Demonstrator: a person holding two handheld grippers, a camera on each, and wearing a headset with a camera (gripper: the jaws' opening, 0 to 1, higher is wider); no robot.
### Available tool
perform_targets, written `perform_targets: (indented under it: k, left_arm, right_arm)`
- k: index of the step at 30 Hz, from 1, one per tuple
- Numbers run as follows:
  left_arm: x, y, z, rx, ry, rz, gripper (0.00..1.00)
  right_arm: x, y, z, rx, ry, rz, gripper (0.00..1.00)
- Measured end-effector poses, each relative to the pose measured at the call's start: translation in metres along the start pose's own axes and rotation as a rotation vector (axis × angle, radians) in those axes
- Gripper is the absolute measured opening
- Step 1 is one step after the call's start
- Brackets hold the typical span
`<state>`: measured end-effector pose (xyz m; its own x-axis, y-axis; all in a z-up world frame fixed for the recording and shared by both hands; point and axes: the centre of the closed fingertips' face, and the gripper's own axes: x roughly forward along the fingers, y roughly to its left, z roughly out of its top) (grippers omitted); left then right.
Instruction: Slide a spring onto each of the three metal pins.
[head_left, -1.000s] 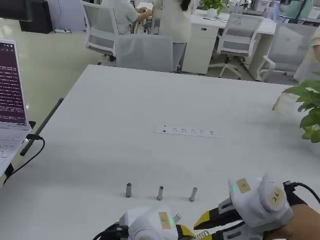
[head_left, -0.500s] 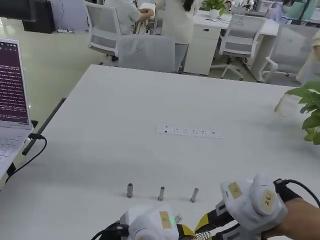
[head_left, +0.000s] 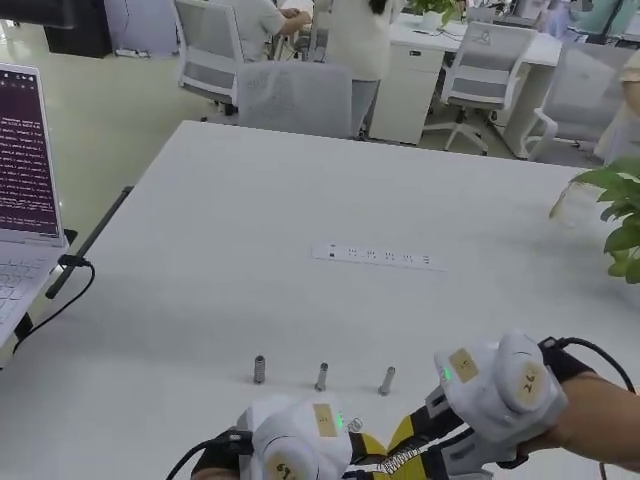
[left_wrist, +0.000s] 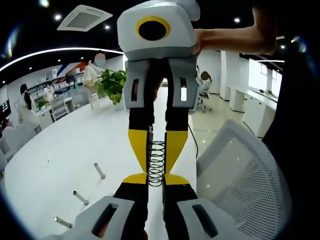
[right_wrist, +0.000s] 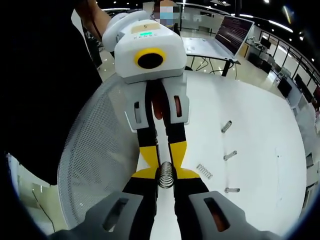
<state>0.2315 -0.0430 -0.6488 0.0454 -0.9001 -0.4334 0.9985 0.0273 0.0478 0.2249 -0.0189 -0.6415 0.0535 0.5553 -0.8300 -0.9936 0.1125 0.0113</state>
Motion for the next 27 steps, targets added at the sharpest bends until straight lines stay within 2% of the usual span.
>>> perform_targets:
  k: [6,11,27]
  left_arm:
    - [0.0013,-0.0022,0.0032,0.007,-0.007,-0.011,0.02]
    - [0.0012,-0.0006,0.0033,0.001,-0.011,-0.005,0.02]
    - [0.0002,0.0048,-0.0009,-0.043,-0.022,0.026,0.05]
  right_arm:
    - [-0.0018,0.0019,-0.0024,-0.051,0.051,0.022,0.09]
    - [-0.0016,0.0005,-0.0026,-0.086,0.078,0.015,0.08]
    - [0.001,-0.0058,-0.004,-0.077,0.074,-0.003,0.08]
